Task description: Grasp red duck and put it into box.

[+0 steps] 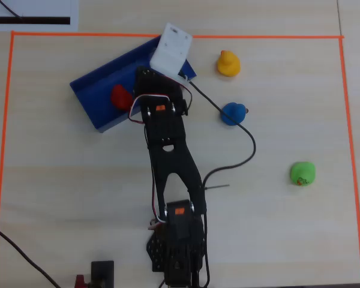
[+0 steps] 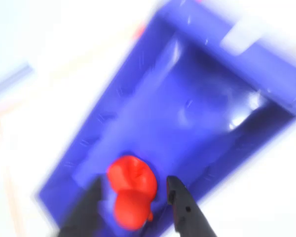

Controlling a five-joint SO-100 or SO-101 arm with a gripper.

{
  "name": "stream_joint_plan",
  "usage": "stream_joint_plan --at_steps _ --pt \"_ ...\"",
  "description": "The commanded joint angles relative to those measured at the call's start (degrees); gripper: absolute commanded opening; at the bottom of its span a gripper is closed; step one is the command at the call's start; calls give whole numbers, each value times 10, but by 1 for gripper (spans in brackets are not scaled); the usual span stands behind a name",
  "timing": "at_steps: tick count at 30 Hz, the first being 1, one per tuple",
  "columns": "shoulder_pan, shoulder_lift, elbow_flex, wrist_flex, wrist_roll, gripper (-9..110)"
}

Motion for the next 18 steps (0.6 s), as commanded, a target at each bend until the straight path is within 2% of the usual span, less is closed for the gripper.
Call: stream_joint_plan --at_steps 1,11,18 --pt "18 185 35 25 -41 0" --pt "59 619 374 -4 -165 0" --pt "74 840 526 48 -213 0"
